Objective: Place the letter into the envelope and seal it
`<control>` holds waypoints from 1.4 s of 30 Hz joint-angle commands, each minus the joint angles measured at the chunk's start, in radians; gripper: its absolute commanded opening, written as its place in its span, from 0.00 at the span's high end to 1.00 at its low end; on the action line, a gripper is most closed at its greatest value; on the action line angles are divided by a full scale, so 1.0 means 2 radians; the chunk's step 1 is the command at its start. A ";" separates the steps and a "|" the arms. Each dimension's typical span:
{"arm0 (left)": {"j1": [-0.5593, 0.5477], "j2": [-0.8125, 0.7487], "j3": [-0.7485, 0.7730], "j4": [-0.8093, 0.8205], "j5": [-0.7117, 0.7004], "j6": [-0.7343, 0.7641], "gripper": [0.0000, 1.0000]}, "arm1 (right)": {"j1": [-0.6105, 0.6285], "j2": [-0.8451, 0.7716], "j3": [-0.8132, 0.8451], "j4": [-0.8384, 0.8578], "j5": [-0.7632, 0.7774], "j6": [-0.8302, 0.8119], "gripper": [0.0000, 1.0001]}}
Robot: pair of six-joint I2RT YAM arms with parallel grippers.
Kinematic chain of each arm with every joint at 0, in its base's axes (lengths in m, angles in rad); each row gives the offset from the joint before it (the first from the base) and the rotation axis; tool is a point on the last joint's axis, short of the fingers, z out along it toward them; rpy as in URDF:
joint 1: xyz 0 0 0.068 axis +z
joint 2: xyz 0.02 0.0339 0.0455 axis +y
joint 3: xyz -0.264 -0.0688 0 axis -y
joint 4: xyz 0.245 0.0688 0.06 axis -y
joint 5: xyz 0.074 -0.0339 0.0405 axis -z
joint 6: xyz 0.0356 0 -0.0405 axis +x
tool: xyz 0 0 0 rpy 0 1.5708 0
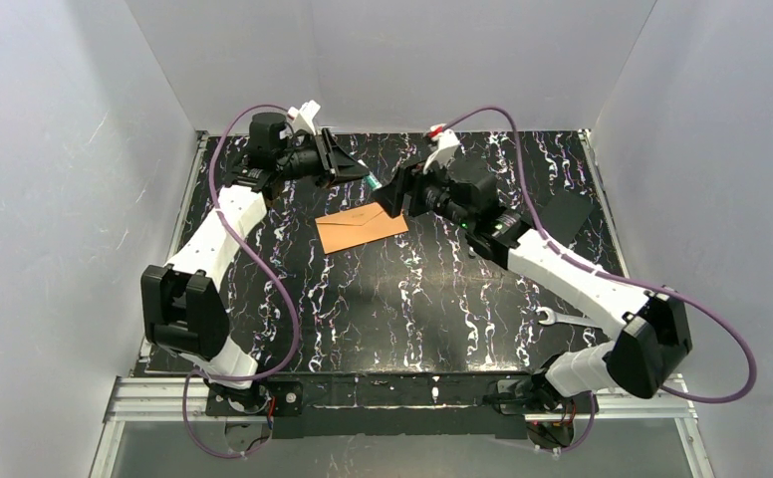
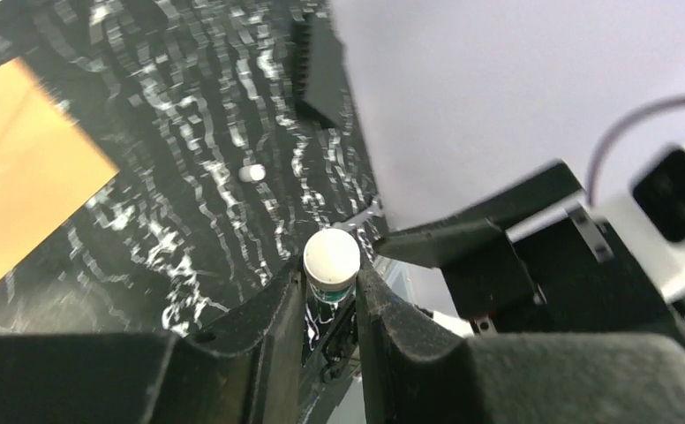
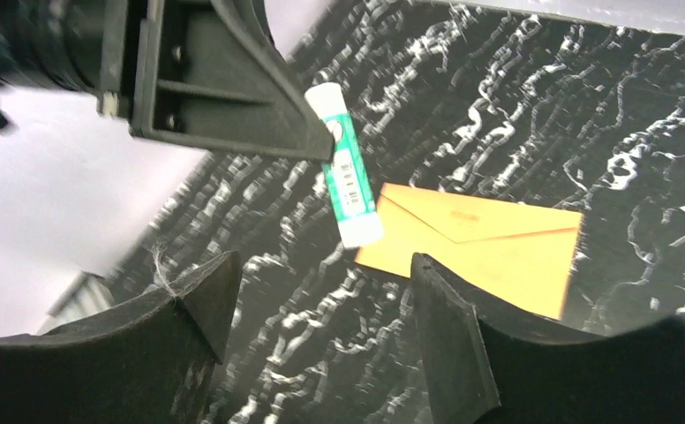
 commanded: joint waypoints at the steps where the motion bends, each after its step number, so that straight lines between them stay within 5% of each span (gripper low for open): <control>1: 0.001 -0.050 -0.014 0.134 0.166 0.038 1.00 | -0.004 -0.039 -0.032 0.106 -0.020 0.138 0.21; 8: 0.000 -0.090 -0.019 0.134 0.266 0.161 1.00 | -0.004 -0.039 -0.030 0.144 -0.149 0.060 0.28; 12: 0.000 -0.099 -0.020 0.135 0.288 0.176 1.00 | -0.004 -0.030 0.002 0.096 -0.171 0.019 0.37; 19: 0.001 -0.102 -0.021 0.137 0.298 0.177 1.00 | -0.004 -0.020 0.002 0.140 -0.217 0.049 0.49; 23: 0.001 -0.104 -0.019 0.137 0.282 0.168 1.00 | -0.004 -0.012 0.000 0.157 -0.222 0.073 0.80; 25: 0.000 -0.104 -0.018 0.141 0.254 0.148 1.00 | -0.004 -0.009 -0.004 0.165 -0.208 0.084 0.90; 31: -0.006 -0.119 -0.104 0.320 0.143 -0.011 0.79 | -0.004 0.006 -0.037 0.297 -0.193 0.148 0.92; 37: -0.009 -0.103 -0.157 0.472 0.112 -0.137 0.81 | -0.004 0.033 -0.038 0.369 -0.202 0.191 0.90; 42: -0.011 -0.093 -0.164 0.503 0.118 -0.148 0.80 | -0.004 0.046 -0.043 0.406 -0.208 0.224 0.88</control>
